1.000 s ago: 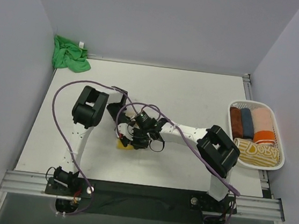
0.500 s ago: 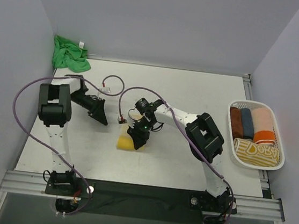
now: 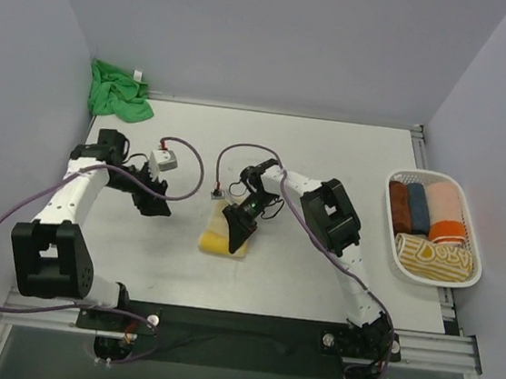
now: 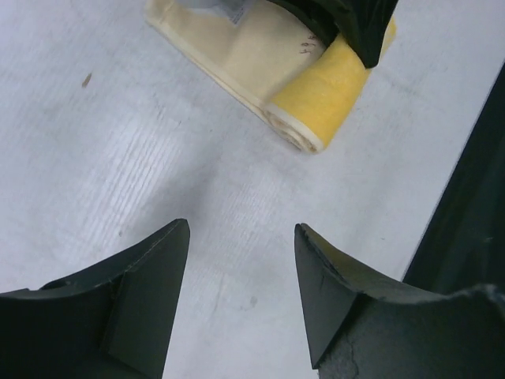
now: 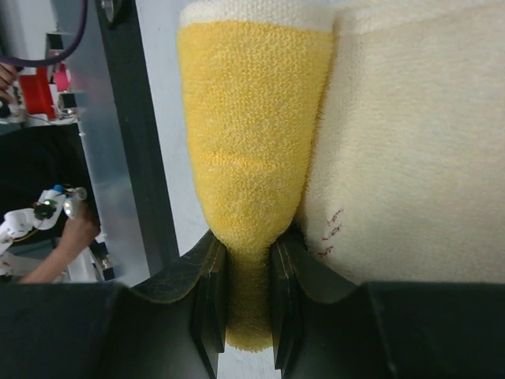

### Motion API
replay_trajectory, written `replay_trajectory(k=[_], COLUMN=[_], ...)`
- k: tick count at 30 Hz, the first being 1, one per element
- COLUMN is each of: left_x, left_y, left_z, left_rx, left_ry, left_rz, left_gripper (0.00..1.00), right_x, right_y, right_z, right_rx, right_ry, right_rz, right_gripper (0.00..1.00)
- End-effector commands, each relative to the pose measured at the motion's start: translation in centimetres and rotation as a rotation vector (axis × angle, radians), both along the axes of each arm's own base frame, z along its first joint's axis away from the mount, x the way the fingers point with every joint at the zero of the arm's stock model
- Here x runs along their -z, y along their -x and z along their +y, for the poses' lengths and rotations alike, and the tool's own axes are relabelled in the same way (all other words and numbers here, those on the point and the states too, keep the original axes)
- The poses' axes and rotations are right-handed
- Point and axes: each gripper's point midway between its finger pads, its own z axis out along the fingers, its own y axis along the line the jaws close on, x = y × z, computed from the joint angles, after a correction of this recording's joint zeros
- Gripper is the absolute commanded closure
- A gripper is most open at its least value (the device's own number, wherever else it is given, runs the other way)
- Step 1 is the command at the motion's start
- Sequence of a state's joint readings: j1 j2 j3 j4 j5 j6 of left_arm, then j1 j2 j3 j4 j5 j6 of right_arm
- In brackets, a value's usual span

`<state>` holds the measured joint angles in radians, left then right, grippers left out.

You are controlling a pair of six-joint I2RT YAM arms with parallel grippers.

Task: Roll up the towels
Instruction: Roll the towel

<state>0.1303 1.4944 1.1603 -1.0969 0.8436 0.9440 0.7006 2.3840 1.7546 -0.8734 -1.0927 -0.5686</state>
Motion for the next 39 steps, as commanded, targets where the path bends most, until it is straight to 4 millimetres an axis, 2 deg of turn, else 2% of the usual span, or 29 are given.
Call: replay_trajectory(k=[1, 3, 4, 5, 7, 8, 11, 16, 22, 25, 28, 29, 30, 31, 32, 33, 35, 37, 38, 39], left_x=[1.1, 1.2, 1.4, 2.7, 3.2, 4.0, 4.6, 5.6, 8.0, 9.6, 10.5, 10.6, 10.8, 11.0, 10.8, 11.0, 11.2, 11.0, 11.3, 11.2], left_y=[-1.0, -0.1, 0.4, 1.3, 1.5, 2.5, 3.0, 3.2, 3.9, 4.5, 5.6, 5.9, 6.3, 7.4, 7.7, 8.7, 9.8, 11.1, 11.6, 12.0], left_z=[-3.2, -5.3, -7.3, -7.9, -9.1, -10.0, -12.0, -13.9, -15.4, -15.5, -15.2, -15.3, -15.2, -14.9, -15.1, -14.4, -13.9, -13.3, -13.0, -12.7], left_rx=[0.147, 0.215, 0.291, 0.332, 0.378, 0.421, 0.489, 0.573, 0.657, 0.694, 0.728, 0.736, 0.742, 0.766, 0.772, 0.782, 0.774, 0.775, 0.767, 0.762], left_ry=[-0.141, -0.163, -0.184, -0.208, -0.237, -0.235, -0.243, -0.251, -0.253, -0.271, -0.276, -0.274, -0.275, -0.284, -0.281, -0.294, -0.303, -0.309, -0.317, -0.324], left_rz=[-0.275, -0.356, -0.413, -0.415, -0.473, -0.473, -0.533, -0.624, -0.58, -0.519, -0.458, -0.44, -0.413, -0.362, -0.333, -0.268, -0.178, -0.074, -0.03, 0.007], left_gripper=[0.34, 0.32, 0.31, 0.31, 0.31, 0.31, 0.31, 0.3, 0.31, 0.36, 0.51, 0.58, 0.7, 0.74, 0.78, 0.83, 0.85, 0.87, 0.88, 0.89], right_x=[1.4, 1.5, 1.9, 2.0, 2.2, 2.3, 2.8, 3.1, 3.4, 3.4, 3.5, 3.5, 3.6, 3.4, 3.2, 2.7, 1.9, 0.0, -0.8, -2.4], right_y=[1.1, 0.9, 0.9, 0.8, 0.7, 0.6, 0.5, 0.6, 0.4, 0.2, 0.0, -0.2, -0.2, -0.7, -1.0, -1.4, -2.7, -4.2, -5.1, -5.7], right_z=[-1.3, -1.2, -1.2, -1.1, -1.2, -1.3, -1.4, -1.6, -1.7, -1.9, -2.2, -2.2, -2.3, -2.5, -2.5, -2.6, -2.9, -3.0, -3.3, -3.4], right_rx=[-0.008, -0.011, -0.01, -0.006, -0.003, 0.001, 0.017, 0.021, 0.023, 0.025, 0.027, 0.026, 0.026, 0.031, 0.037, 0.047, 0.088, 0.122, 0.156, 0.173], right_ry=[0.069, 0.067, 0.076, 0.077, 0.088, 0.092, 0.108, 0.109, 0.111, 0.114, 0.119, 0.118, 0.127, 0.128, 0.133, 0.131, 0.149, 0.144, 0.146, 0.125], right_rz=[0.081, 0.072, 0.079, 0.083, 0.085, 0.087, 0.11, 0.124, 0.12, 0.115, 0.104, 0.096, 0.09, 0.071, 0.063, 0.047, 0.024, -0.033, -0.039, -0.069], right_gripper=[1.0, 1.0, 1.0, 1.0, 1.0, 1.0, 1.0, 1.0, 1.0, 1.0, 0.98, 0.96, 0.93, 0.91, 0.85, 0.81, 0.67, 0.57, 0.48, 0.43])
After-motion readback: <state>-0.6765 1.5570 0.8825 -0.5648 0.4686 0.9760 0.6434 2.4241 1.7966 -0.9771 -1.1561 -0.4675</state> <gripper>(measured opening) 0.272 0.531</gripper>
